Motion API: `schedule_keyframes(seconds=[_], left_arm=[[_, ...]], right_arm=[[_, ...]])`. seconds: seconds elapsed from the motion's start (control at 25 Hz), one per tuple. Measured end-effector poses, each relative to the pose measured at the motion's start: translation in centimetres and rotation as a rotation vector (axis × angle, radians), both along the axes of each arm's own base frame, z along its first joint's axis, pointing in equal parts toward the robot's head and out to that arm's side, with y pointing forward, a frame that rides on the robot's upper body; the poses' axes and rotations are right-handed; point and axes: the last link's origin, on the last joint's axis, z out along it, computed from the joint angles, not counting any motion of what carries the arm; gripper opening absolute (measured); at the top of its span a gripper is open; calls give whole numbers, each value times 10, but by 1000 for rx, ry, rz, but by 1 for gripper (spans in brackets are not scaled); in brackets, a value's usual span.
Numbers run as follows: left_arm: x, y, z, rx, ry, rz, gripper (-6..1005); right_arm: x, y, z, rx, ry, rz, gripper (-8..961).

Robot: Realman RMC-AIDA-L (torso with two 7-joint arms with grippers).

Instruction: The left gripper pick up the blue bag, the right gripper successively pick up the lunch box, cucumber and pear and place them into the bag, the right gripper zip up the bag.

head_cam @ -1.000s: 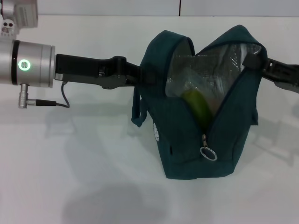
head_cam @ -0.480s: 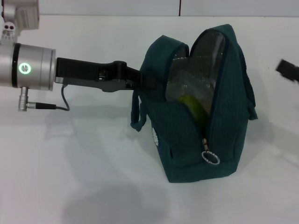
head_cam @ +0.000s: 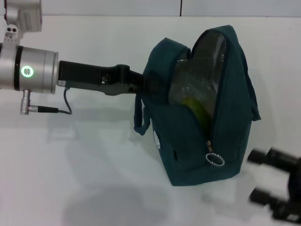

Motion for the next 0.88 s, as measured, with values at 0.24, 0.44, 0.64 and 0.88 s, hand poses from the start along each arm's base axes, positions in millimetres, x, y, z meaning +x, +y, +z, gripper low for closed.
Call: schedule_keyframes(seconds=[0.24, 0.44, 0.64, 0.88], left_arm=[[0, -1, -2, -10, 2, -2, 41], [0, -1, -2, -10, 2, -2, 40], [0, -2, -2, -9, 2, -1, 39], [0, -2, -2, -10, 3, -2, 39]], right_arm=[[5, -10, -24, 29, -54, -13, 742], [8, -8, -26, 45, -68, -35, 739], [15, -3, -26, 87, -98, -78, 737], [13, 8, -32, 92, -135, -80, 735]])
